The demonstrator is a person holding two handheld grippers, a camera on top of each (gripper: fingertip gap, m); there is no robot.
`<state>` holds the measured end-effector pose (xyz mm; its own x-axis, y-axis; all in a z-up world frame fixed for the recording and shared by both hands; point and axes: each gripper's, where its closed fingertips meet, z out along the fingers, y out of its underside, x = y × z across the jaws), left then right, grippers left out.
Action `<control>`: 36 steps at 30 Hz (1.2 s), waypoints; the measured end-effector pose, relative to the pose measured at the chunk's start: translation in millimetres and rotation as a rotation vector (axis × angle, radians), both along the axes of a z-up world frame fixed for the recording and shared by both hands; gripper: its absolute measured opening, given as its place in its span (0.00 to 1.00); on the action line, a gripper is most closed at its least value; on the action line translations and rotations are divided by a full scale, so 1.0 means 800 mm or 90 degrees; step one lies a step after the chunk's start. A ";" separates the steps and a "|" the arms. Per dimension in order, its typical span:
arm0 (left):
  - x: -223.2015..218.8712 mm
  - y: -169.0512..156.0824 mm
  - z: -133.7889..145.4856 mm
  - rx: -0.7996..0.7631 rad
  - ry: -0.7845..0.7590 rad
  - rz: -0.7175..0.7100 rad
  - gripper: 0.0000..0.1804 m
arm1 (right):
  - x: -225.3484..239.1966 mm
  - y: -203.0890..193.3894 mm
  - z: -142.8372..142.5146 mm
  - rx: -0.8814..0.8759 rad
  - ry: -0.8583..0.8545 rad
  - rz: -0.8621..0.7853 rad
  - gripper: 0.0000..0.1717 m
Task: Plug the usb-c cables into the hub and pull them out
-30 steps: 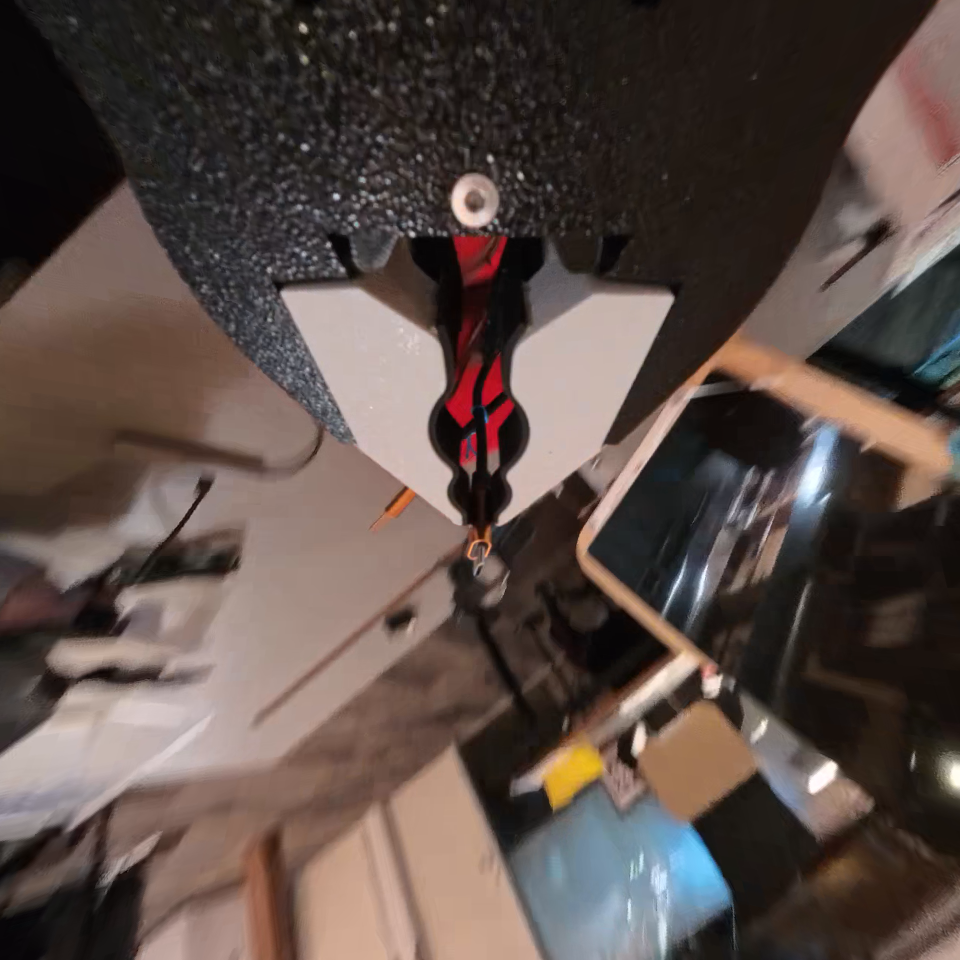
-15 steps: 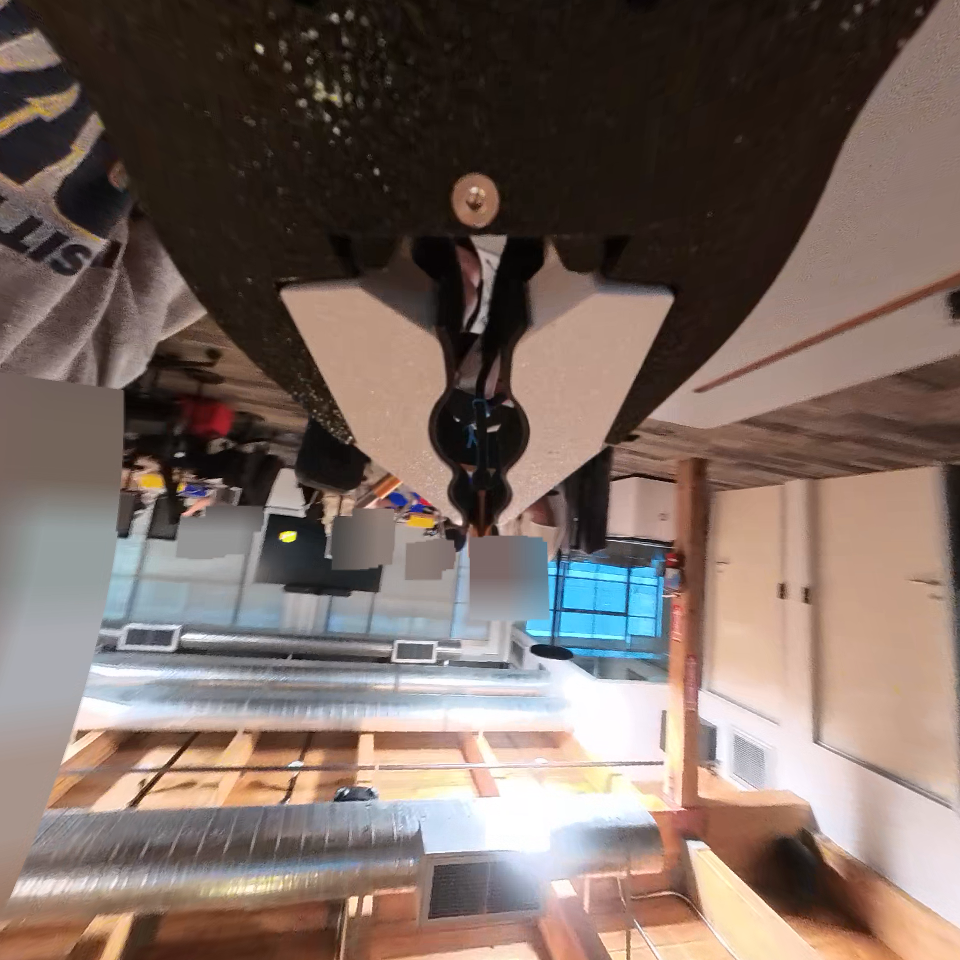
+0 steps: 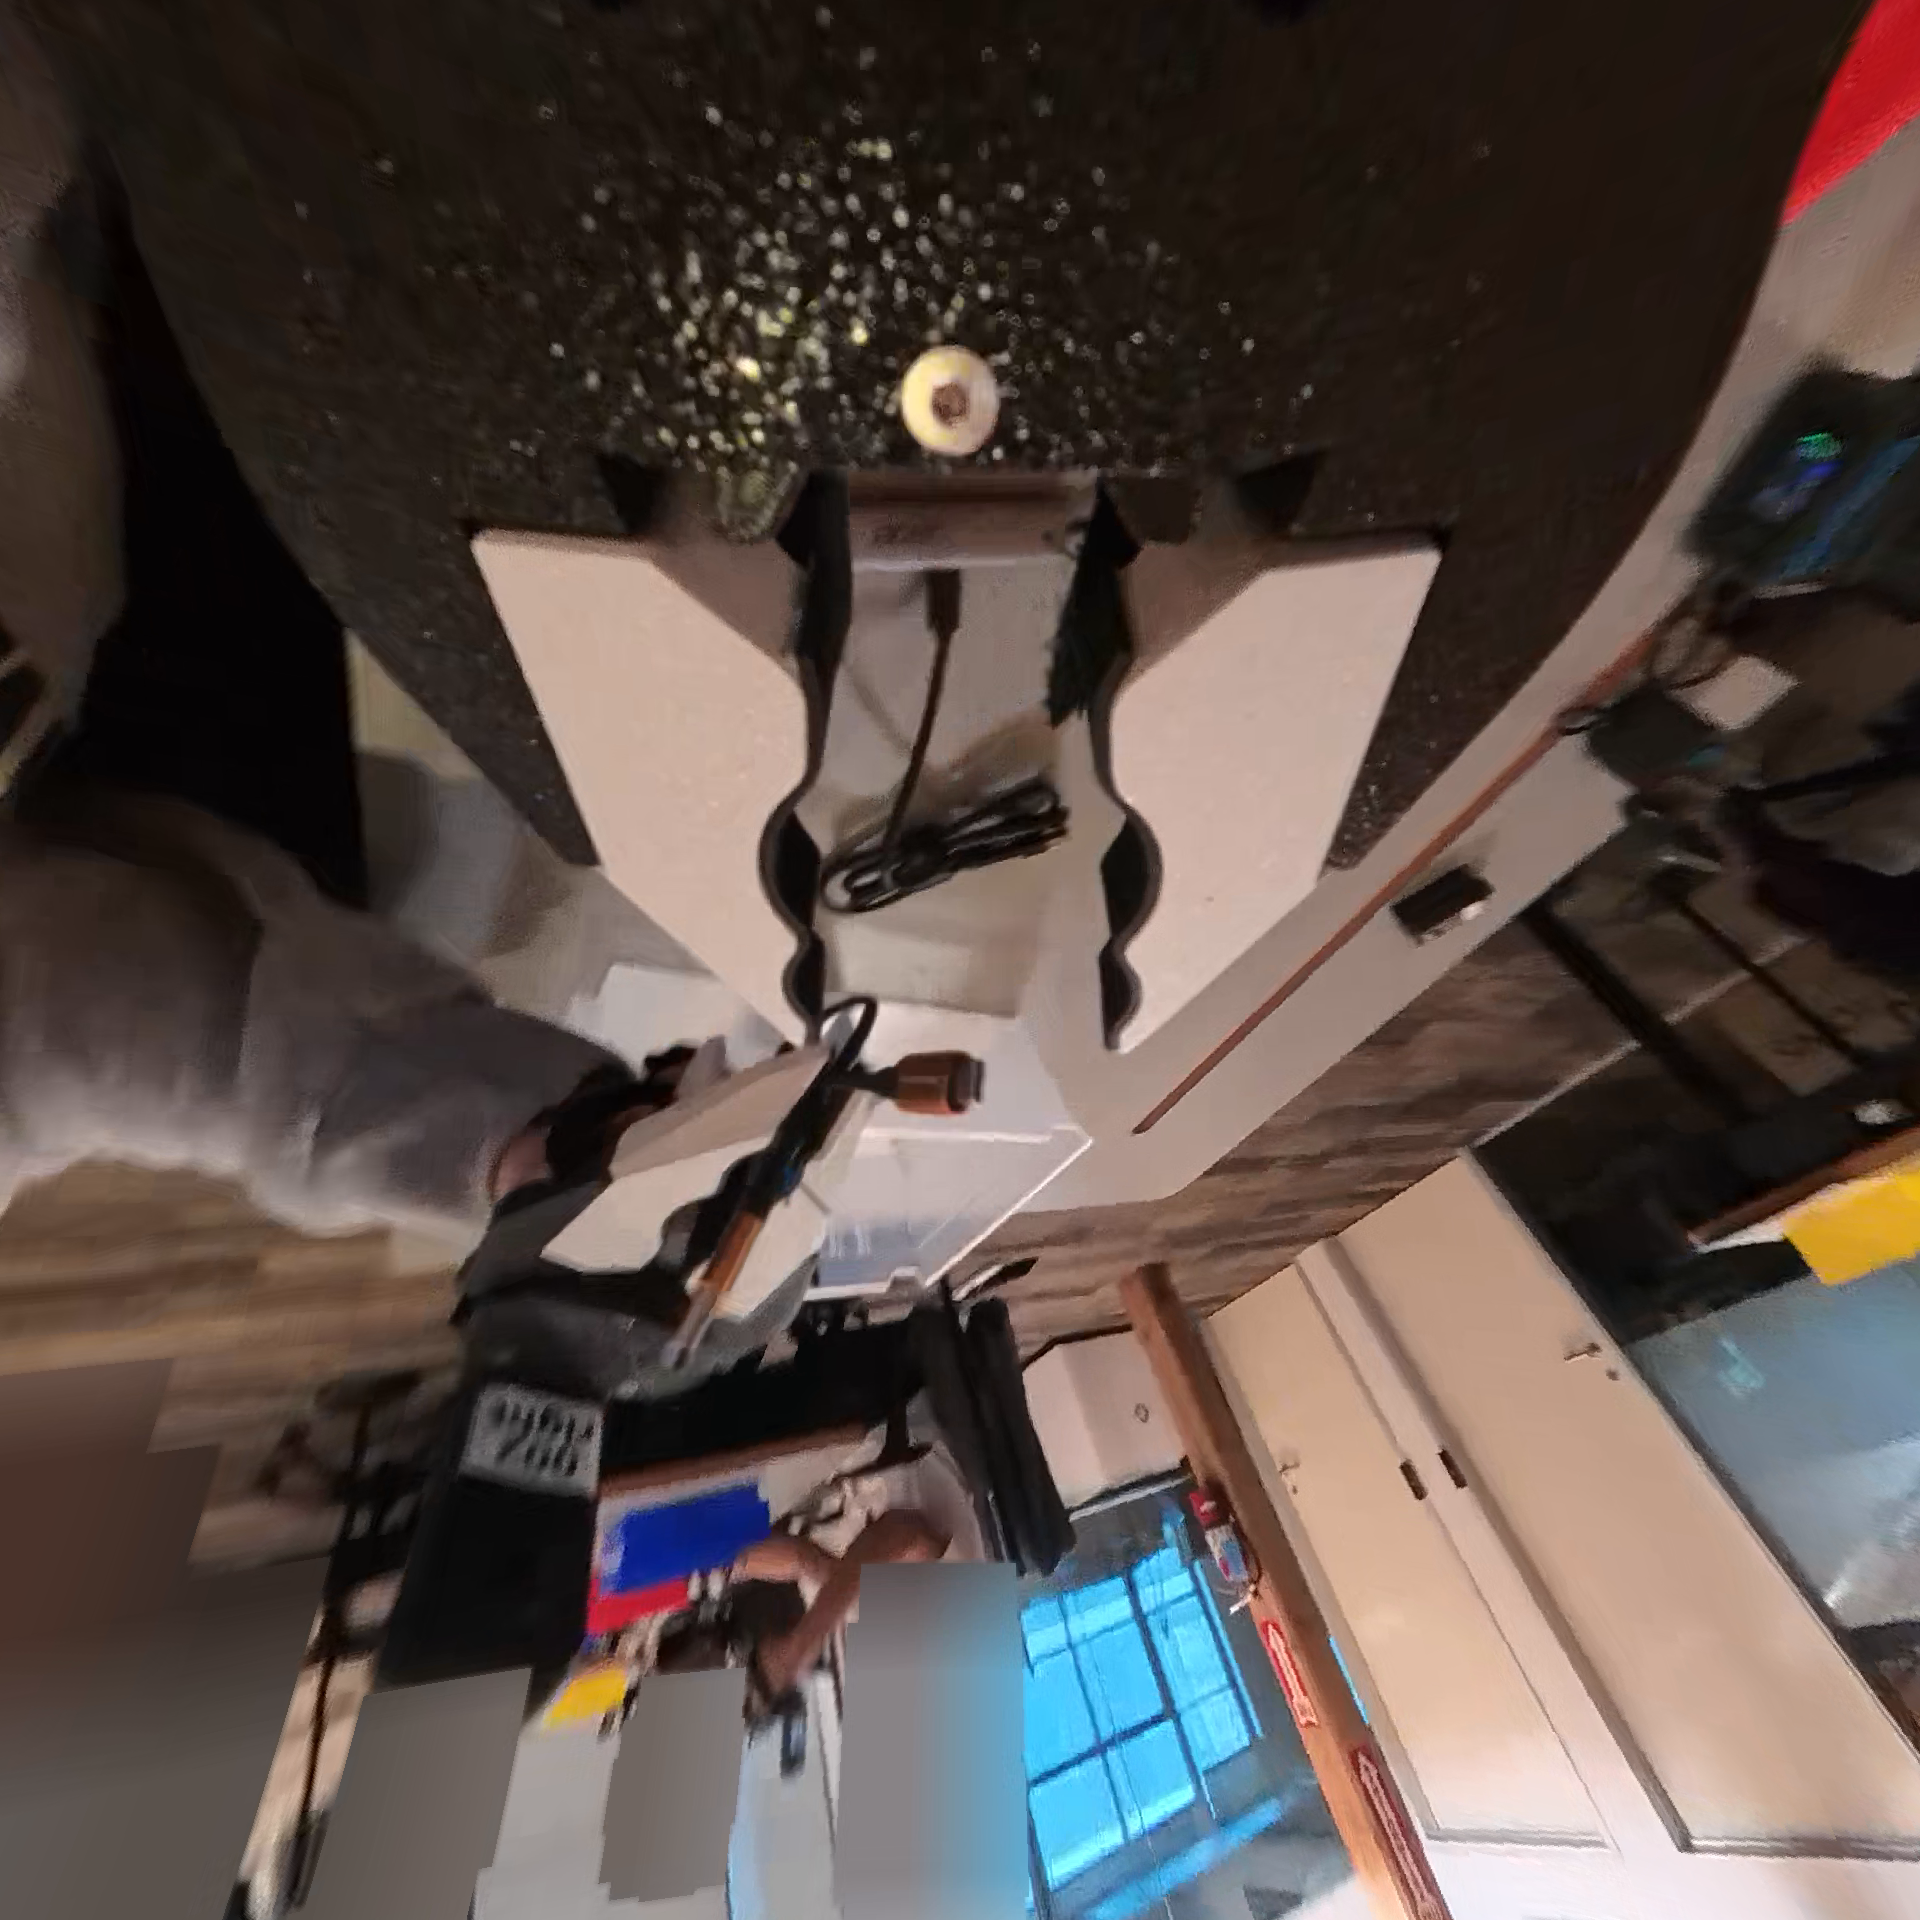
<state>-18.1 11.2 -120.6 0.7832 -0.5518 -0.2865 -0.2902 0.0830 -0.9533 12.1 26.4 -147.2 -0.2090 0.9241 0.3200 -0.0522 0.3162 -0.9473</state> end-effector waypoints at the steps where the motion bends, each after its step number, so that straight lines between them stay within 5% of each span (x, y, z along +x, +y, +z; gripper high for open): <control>1: -0.001 -0.002 -0.006 0.001 0.052 0.009 0.27 | 0.001 -0.003 -0.004 0.048 -0.005 -0.007 0.03; 4: 0.001 -0.007 -0.028 0.013 0.230 0.024 0.18 | 0.002 -0.011 -0.012 0.167 -0.018 -0.030 0.03; 6: 0.005 -0.013 -0.038 0.023 0.309 0.011 0.03 | 0.001 -0.016 -0.017 0.224 -0.022 -0.040 0.03; 9: 0.004 -0.018 -0.051 0.011 0.369 0.007 0.02 | -0.001 -0.015 -0.029 0.245 -0.059 -0.052 0.03; 13: -0.001 -0.017 -0.055 0.088 0.458 0.028 0.01 | 0.006 -0.019 -0.033 0.156 -0.095 -0.021 0.06; 16: -0.009 -0.018 -0.058 0.147 0.551 0.043 0.01 | 0.027 -0.016 -0.020 0.039 -0.110 0.024 0.25; 20: 0.003 -0.024 -0.071 0.218 0.612 -0.011 0.01 | 0.029 -0.033 0.000 -0.057 -0.108 0.112 0.24; 24: 0.024 -0.034 -0.071 0.271 0.616 -0.063 0.01 | 0.013 -0.057 -0.039 -0.059 -0.227 0.191 0.18; 30: 0.033 -0.036 -0.073 0.276 0.571 -0.082 0.01 | 0.007 -0.069 -0.044 -0.053 -0.232 0.221 0.03; 33: 0.015 -0.020 -0.089 0.166 0.474 -0.040 0.03 | -0.005 -0.046 -0.054 -0.061 -0.254 0.136 0.02; 36: -0.020 -0.007 -0.117 0.030 0.357 0.013 0.15 | -0.017 0.007 -0.090 -0.016 -0.317 -0.048 0.02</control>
<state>-34.1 5.8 -214.5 0.5143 -0.5142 -0.6864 -0.7539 0.1106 -0.6477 -1.8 32.0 -218.9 -0.2627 0.9486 0.1765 0.4304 0.2789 -0.8585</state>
